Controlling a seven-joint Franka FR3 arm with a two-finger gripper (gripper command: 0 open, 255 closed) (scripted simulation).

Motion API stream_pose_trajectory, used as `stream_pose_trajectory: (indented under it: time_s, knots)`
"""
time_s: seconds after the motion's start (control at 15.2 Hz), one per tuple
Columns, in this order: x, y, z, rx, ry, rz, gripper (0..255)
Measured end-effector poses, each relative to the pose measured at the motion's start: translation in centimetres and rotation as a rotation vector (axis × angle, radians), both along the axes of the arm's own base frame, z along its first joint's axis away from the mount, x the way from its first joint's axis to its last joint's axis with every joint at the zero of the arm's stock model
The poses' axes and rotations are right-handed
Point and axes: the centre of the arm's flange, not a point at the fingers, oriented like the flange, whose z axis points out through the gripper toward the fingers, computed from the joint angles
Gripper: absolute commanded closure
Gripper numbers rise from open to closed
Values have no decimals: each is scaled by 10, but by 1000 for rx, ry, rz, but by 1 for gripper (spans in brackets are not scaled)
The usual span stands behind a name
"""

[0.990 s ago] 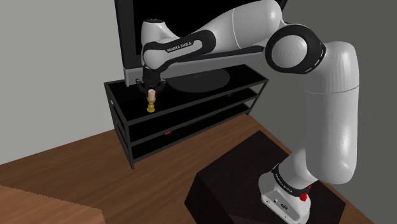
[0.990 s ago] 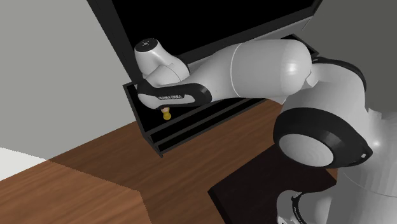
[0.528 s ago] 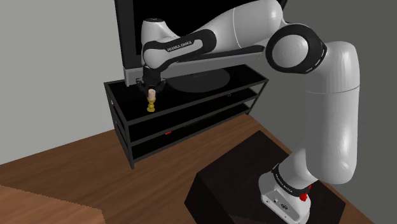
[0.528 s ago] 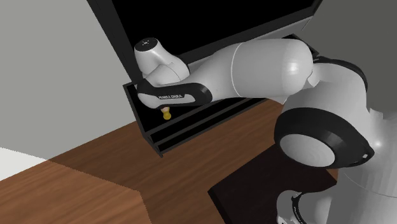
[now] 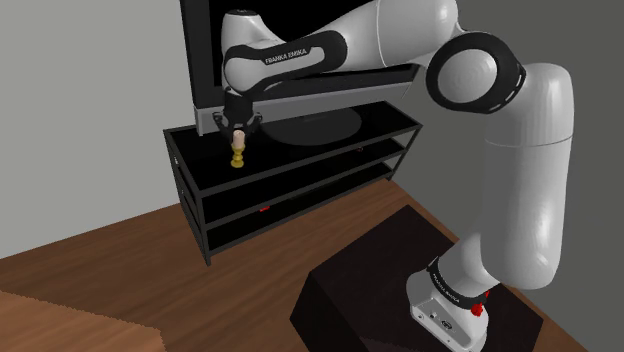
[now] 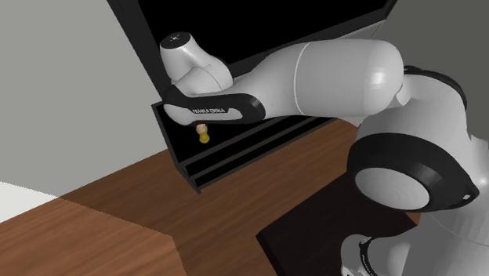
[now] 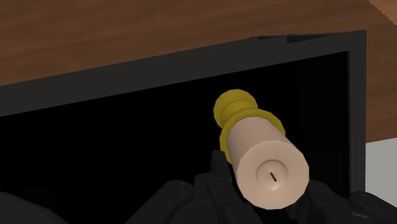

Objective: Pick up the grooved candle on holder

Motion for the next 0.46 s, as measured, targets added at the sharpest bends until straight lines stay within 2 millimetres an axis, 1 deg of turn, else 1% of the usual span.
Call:
stream_pose_trajectory:
  time_s: [0.33, 0.46]
  knots:
    - [0, 1, 29, 0, 0, 0, 255]
    - [0, 0, 38, 0, 0, 0, 255]
